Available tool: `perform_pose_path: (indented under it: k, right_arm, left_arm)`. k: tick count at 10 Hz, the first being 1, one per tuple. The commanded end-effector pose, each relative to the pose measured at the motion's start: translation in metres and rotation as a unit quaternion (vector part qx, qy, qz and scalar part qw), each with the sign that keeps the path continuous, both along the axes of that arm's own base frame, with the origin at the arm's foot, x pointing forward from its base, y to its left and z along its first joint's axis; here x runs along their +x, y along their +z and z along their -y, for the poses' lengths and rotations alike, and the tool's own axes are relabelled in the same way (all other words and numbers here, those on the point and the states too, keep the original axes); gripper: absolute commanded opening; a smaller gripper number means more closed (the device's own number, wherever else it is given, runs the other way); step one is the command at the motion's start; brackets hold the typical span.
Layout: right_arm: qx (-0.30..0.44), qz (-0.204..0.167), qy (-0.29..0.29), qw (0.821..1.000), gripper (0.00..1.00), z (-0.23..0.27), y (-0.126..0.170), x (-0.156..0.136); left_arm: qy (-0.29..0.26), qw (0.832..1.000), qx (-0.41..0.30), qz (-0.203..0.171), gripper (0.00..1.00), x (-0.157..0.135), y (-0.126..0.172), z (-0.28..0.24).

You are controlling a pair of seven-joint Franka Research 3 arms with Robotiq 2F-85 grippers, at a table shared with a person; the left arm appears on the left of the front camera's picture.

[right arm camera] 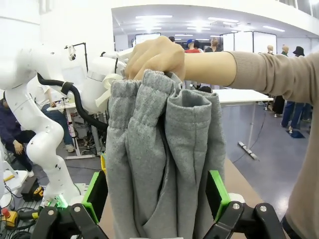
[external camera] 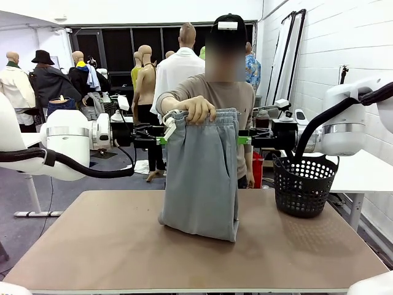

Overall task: Fold the training pants.
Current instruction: Release the ends of the Training pants and then grab the overlapped ends.

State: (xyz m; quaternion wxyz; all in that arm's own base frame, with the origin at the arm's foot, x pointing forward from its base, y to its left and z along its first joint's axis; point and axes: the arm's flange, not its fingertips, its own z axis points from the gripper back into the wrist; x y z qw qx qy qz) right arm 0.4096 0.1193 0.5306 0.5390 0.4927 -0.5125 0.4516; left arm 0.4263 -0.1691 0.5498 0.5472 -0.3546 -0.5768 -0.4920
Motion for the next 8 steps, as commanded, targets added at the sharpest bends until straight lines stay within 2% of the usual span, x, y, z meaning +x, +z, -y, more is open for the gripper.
perform_pose_path:
  k: [1,2,8]
  right_arm:
    - [0.000,0.015,-0.025,1.000,1.00,-0.009,-0.001,-0.010]
    - [-0.012,0.024,-0.036,0.999,1.00,-0.013,-0.002,-0.011]
    - [-0.011,-0.008,-0.015,1.000,1.00,-0.023,-0.001,-0.024]
  left_arm:
    - [-0.010,1.000,0.003,-0.006,1.00,0.005,0.004,0.006]
    - [-0.013,1.000,0.004,-0.004,1.00,0.006,0.005,0.008]
    - [-0.018,1.000,0.001,-0.009,1.00,0.008,0.005,0.011]
